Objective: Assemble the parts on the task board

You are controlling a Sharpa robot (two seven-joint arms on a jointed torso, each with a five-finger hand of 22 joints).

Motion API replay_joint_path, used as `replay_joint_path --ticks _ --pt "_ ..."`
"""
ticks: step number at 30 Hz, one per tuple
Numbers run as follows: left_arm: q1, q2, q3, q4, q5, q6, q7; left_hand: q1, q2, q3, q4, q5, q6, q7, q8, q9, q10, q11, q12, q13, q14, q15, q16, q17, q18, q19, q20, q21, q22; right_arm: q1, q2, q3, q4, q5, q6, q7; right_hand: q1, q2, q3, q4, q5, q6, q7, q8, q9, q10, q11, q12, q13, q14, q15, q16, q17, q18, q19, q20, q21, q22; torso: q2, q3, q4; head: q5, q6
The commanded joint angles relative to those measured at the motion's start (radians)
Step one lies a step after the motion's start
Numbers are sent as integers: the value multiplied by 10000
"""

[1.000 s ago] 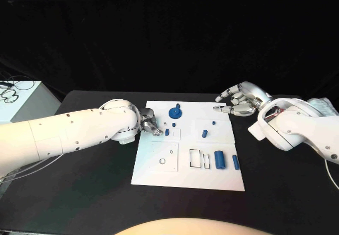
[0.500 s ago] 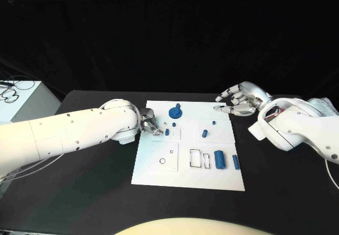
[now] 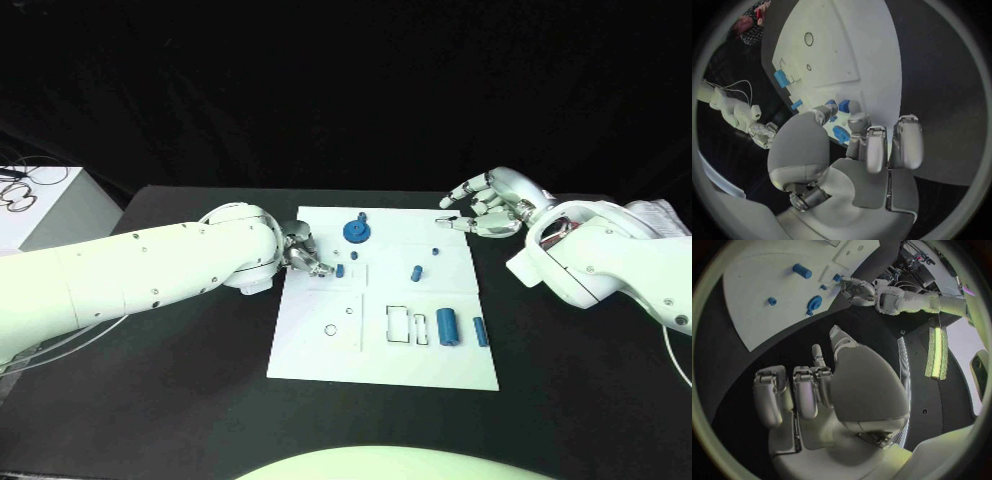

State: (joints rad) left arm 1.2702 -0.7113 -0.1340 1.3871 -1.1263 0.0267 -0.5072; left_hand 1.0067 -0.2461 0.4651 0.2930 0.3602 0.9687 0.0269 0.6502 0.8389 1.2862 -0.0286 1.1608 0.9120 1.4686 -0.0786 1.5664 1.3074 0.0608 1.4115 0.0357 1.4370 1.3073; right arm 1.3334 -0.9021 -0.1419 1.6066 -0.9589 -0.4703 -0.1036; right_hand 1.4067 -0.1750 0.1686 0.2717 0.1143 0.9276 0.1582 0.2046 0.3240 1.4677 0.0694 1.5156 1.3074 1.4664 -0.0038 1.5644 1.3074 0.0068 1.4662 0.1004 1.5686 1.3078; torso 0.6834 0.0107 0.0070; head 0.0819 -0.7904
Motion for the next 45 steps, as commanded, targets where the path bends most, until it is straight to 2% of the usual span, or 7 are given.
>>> replay_joint_path --ticks 1,16,21,28,35,40,45 --pt "-3 -11 8 11 -71 -129 62 -60 43 -106 -1 -33 11 91 -47 -13 -66 -4 -51 -2 1022 4 44 2634 -21 -86 -4 -57 272 -2 -5 2 10 -65 59 124 -15 15 3 47 36 -12 -26 60 -15 482 47 -29 2136 1025 50 34 2562 -54 1020 45 -32 2596 -4 -3 4 -2 -7" --pt "-4 -93 86 135 202 -422 100 -146 90 -318 9 -37 21 92 -52 -23 -57 -1 -33 23 1022 6 44 2634 -24 -75 -1 -52 286 -3 1 2 -7 -65 72 131 -17 11 -3 53 34 -17 -25 62 -16 476 47 -34 2131 1023 50 32 2556 -49 1011 44 -51 2584 0 3 1 1 -3" --pt "-4 -204 234 203 734 -735 205 -245 174 -457 14 -30 11 98 -67 -36 -96 3 -79 -45 1022 9 44 2634 -5 -127 0 -98 214 -3 8 2 -20 -62 66 137 -17 11 -3 53 34 -17 -25 62 -16 476 47 -34 2131 1023 50 32 2556 -49 1011 44 -51 2584 -5 5 7 -15 19" --pt "-1 -358 437 259 941 -1133 344 -237 291 -494 0 2 -39 107 -94 -47 -181 11 -167 -167 1022 14 44 2634 22 -208 4 -170 103 -3 12 2 -34 -59 63 139 -17 11 -3 53 34 -17 -25 62 -16 476 47 -34 2131 1023 50 32 2556 -49 1011 44 -51 2584 -13 9 -2 -2 40" --pt "1 -478 528 292 1061 -1151 452 0 438 -452 -21 29 -130 124 -128 -56 -290 26 -255 -279 1022 28 44 2634 56 -315 17 -268 -37 -3 4 2 -35 -57 69 134 -17 11 -3 53 34 -17 -25 62 -16 476 47 -34 2131 1023 50 32 2556 -49 1011 44 -51 2584 -4 8 4 -20 57" --pt "1 -526 543 353 1194 -918 503 271 410 -444 -36 32 -191 140 -144 -58 -368 42 -313 -355 1022 42 44 2634 74 -374 29 -325 -111 -3 -5 2 -27 -57 74 126 -17 11 -3 53 34 -17 -25 62 -16 476 47 -34 2131 1023 50 32 2556 -49 1011 44 -51 2584 4 10 11 -23 60" --pt "0 -632 545 480 1314 -625 578 1015 326 -377 -42 49 -435 237 -302 -142 -761 123 -657 -811 919 104 -123 2387 147 -621 81 -550 -417 -3 -16 2 -10 -57 80 122 -19 15 -8 67 35 -20 -26 72 -17 492 47 -19 2145 1026 50 36 2566 -53 1017 43 -38 2592 -2 9 4 -17 65"
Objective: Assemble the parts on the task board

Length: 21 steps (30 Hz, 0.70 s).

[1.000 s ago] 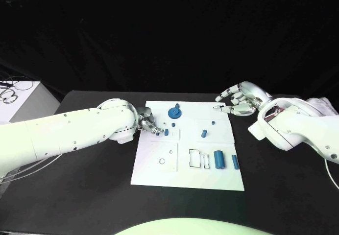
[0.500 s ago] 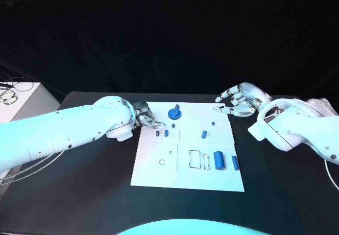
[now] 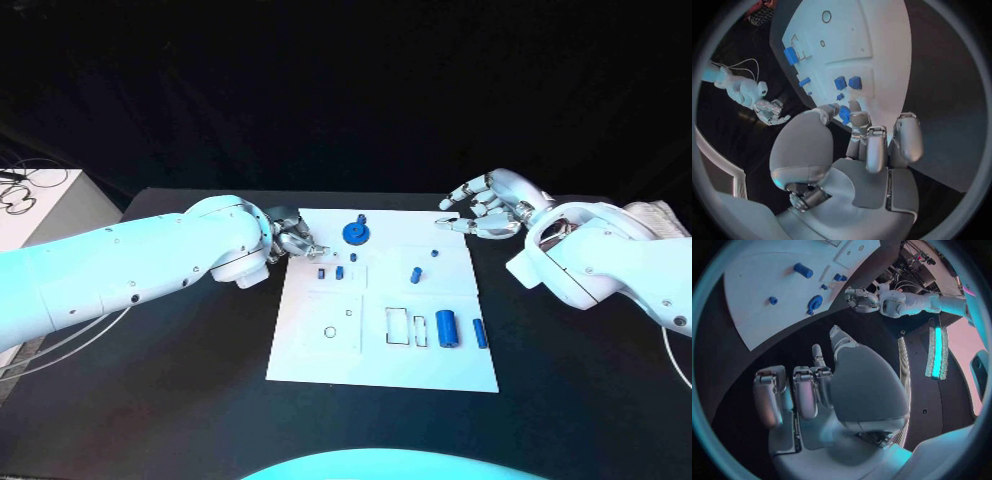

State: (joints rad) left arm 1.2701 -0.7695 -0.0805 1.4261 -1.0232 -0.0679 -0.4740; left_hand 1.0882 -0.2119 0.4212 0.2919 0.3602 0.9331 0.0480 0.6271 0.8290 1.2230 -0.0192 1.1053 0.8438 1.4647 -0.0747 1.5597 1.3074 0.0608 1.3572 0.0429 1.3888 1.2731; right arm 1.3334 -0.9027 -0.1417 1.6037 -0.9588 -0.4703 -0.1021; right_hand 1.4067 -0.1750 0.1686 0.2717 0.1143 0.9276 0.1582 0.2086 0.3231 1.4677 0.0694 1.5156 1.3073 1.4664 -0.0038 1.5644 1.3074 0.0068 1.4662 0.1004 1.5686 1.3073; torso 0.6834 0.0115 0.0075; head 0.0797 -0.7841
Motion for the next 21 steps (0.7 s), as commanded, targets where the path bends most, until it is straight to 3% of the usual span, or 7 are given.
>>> replay_joint_path --ticks 1,10,21 --pt "1 -81 9 122 305 372 261 284 -16 77 -31 52 -105 41 -108 -72 -187 42 -160 -211 941 76 -82 2350 157 -114 19 -101 -118 -3 -13 0 23 -58 81 105 -19 15 -8 67 35 -21 -26 32 -9 492 47 -19 2146 1026 50 36 2566 -53 1017 43 -38 2597 -2 -1 -1 5 -6" --pt "-34 -254 2 330 395 520 302 315 -76 -3 13 12 -142 134 -294 -254 -320 120 -306 -395 907 137 -130 2280 176 -186 71 -176 -204 -3 -33 -1 35 -58 81 98 -19 15 -8 67 35 -21 -26 32 -9 492 47 -19 2146 1026 50 36 2566 -53 1017 43 -38 2597 -10 -5 18 1 17" --pt "-352 -127 -39 256 20 408 35 -304 -111 -569 28 -161 15 158 -409 -467 -237 151 -232 -327 924 175 -100 2321 166 -127 126 -151 -137 -3 -23 -1 23 -59 83 98 -19 15 -8 67 35 -21 -26 32 -9 492 47 -19 2146 1026 50 36 2566 -53 1017 43 -38 2597 3 -12 5 7 26"
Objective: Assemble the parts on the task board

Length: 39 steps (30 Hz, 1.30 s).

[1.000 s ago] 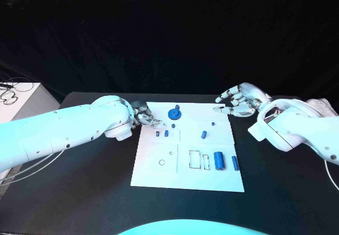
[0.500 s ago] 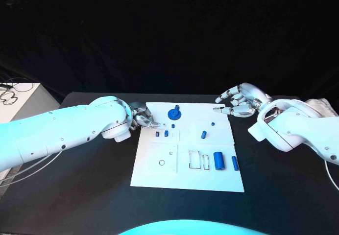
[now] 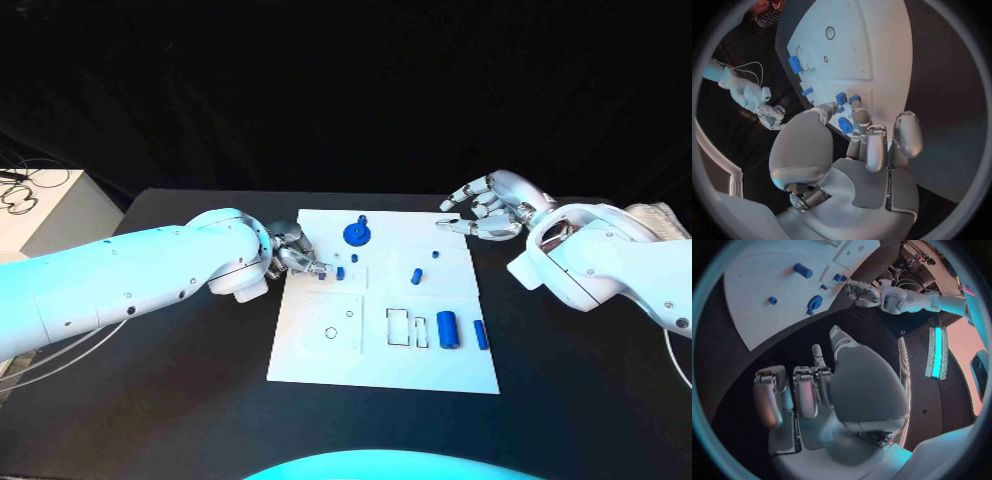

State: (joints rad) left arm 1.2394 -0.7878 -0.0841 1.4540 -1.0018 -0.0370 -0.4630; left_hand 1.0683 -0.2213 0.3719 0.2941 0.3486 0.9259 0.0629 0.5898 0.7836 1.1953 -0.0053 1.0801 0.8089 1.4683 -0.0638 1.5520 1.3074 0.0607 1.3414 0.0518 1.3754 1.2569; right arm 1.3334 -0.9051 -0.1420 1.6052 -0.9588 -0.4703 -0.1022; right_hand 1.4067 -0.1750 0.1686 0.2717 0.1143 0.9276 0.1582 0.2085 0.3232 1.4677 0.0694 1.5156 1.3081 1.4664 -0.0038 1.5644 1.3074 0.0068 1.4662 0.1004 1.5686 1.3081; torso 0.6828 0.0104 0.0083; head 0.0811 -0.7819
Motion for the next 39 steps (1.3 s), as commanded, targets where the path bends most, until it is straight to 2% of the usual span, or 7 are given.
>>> replay_joint_path --ticks 1,3,14,21,39 --pt "-67 77 -8 -46 -240 84 -103 -151 -7 -147 7 -104 97 6 -41 -29 48 9 25 25 887 63 -24 2318 165 42 37 -12 34 -2 0 2 7 -59 81 100 -19 15 -9 67 35 -21 -26 33 -9 492 47 -18 2138 1026 50 36 2566 -52 1017 43 -38 2589 11 1 -1 -11 6" --pt "-101 110 -15 -89 -342 57 -148 -188 17 -261 5 -215 113 -2 -47 -53 66 3 43 46 891 60 -18 2326 163 54 35 -6 48 -2 0 2 7 -59 78 101 -19 15 -9 67 35 -21 -26 33 -9 492 47 -18 2138 1026 50 36 2566 -52 1017 43 -38 2589 13 3 1 -24 12" --pt "-151 249 -25 -270 -646 65 -240 -140 73 -340 -10 -293 137 -20 -42 -71 84 -11 62 63 898 52 -7 2341 158 74 31 7 71 -2 -14 2 14 -59 73 98 -19 15 -9 67 35 -21 -26 33 -9 492 47 -18 2138 1026 50 36 2566 -52 1017 43 -38 2589 9 5 -12 -21 -17" --pt "-155 355 -30 -349 -649 98 -258 348 262 -232 -29 -260 141 -54 -37 -114 102 -44 85 85 906 23 5 2357 153 97 5 18 99 -2 -13 2 15 -59 79 99 -19 15 -9 67 35 -21 -26 33 -9 492 47 -18 2138 1026 50 36 2566 -52 1017 43 -38 2589 7 11 -11 -29 -39" --pt "-160 500 -61 -471 -519 321 -276 1031 308 -56 -48 -227 157 -91 12 -143 124 -78 112 117 924 -3 33 2399 144 124 -20 34 142 -2 -13 2 11 -59 98 94 -12 21 -11 75 35 -20 -28 47 -10 498 45 -13 2142 1026 48 35 2565 -52 1016 41 -40 2588 5 5 -6 -43 -85"
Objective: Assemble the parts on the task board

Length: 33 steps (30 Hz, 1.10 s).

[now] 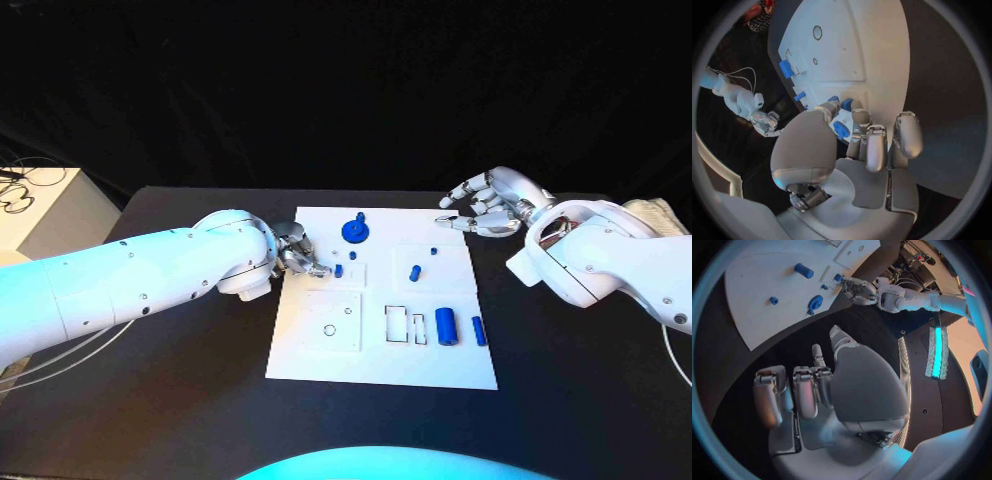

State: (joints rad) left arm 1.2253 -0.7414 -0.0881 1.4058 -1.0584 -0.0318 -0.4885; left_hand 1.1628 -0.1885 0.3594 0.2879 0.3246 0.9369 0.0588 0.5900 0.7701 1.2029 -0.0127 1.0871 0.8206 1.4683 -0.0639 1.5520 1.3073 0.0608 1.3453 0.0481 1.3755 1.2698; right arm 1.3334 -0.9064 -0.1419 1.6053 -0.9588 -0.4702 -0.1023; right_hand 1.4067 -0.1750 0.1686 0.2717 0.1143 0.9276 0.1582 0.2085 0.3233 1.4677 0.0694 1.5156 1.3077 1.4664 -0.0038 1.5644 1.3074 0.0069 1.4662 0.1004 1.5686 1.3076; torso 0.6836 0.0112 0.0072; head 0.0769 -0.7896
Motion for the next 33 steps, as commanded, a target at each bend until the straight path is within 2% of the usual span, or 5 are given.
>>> replay_joint_path --ticks 1,12,19,27,33 --pt "-19 39 -21 15 57 274 -21 114 -23 75 13 12 48 -52 12 -10 51 -6 45 4 924 -3 33 2398 143 86 16 33 16 -2 2 1 9 -59 99 96 -12 21 -11 75 35 -19 -28 47 -11 498 45 -13 2146 1026 48 35 2565 -52 1016 41 -40 2593 -3 -4 8 -1 -8" --pt "-35 2 -16 144 571 109 71 1212 344 1030 0 113 -29 -101 164 4 107 -57 80 59 952 -39 77 2463 130 118 -19 65 93 -3 19 1 -12 -59 111 108 -12 21 -11 75 35 -19 -28 47 -11 498 45 -13 2146 1026 48 35 2565 -52 1016 41 -40 2593 -6 -6 8 3 -13" --pt "-40 -54 23 267 1026 31 189 1647 64 2688 -162 110 -280 -63 571 242 133 -30 94 55 951 -18 78 2463 128 106 -3 73 132 -4 29 1 -23 -59 119 113 -12 21 -11 75 35 -19 -28 47 -11 498 45 -13 2146 1026 48 35 2565 -52 1016 41 -40 2593 -2 -6 -3 7 -15" --pt "-38 -215 73 478 1109 -27 202 1586 5 3143 -275 93 -320 -50 711 323 163 -23 122 71 954 -13 82 2468 128 106 4 79 147 -7 37 1 -46 -59 141 100 -11 26 -14 83 35 -17 -30 59 -11 500 43 -11 2148 1023 46 30 2554 -51 1014 40 -45 2590 -16 10 -8 8 -2" --pt "-25 -372 203 598 1575 155 293 1553 -73 3394 -410 88 -372 -41 780 367 124 -17 85 11 937 -10 57 2430 140 68 7 50 106 -12 53 1 -69 -59 152 116 -8 26 -14 83 36 -19 -31 60 -12 491 43 -20 2140 1022 46 29 2549 -46 1004 39 -66 2577 -35 12 10 22 48"
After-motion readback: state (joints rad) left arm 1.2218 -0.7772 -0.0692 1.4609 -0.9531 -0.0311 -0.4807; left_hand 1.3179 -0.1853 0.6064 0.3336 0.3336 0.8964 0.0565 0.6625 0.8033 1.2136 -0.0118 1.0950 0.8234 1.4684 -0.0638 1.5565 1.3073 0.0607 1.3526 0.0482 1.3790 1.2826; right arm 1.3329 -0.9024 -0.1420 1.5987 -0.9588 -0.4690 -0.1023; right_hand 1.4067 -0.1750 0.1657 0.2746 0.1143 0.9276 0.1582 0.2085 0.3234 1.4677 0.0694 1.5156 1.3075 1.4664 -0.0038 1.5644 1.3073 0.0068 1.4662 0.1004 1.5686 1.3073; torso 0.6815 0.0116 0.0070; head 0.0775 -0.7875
